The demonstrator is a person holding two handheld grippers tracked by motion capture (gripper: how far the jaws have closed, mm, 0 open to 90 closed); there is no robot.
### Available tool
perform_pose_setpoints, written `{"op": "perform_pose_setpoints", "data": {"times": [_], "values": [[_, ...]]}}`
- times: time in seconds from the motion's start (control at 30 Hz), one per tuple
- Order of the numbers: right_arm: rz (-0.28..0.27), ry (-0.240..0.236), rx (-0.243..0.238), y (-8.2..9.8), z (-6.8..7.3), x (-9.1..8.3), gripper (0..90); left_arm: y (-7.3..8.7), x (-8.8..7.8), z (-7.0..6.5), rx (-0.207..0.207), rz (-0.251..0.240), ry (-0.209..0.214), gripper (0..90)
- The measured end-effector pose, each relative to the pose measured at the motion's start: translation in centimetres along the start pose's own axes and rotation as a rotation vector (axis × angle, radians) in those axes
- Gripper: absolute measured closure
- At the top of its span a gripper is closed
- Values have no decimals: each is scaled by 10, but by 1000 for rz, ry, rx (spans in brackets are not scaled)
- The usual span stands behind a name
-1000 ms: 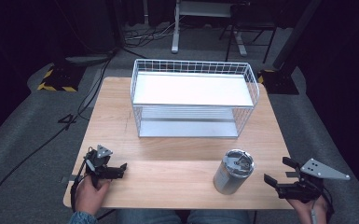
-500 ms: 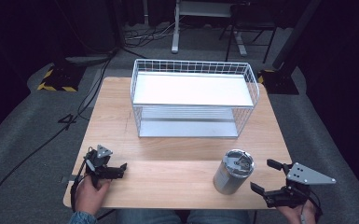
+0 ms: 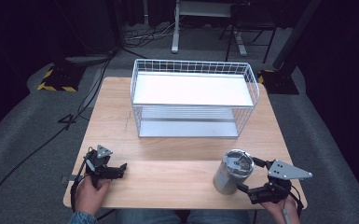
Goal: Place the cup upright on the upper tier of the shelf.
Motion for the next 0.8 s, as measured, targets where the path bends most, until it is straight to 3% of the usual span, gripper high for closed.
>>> {"op": "perform_pose_setpoints", "data": {"times": [0.33,0.8], "values": [[4,-20,5,3,-2,17,0,0,0,0,0,0,-1,13],[-37,-52,26,12,-4,38,0,0,0,0,1,0,-1,13]]}}
Point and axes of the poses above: each handheld gripper's, and its own axes: x roughly forward along the jaws, y roughly out of its underside, z roughly to its left, the point moved 2 cm from there along x, roughly forward along the jaws, and after that the axes turned 6 degrees about x, right-handed, at the moved point
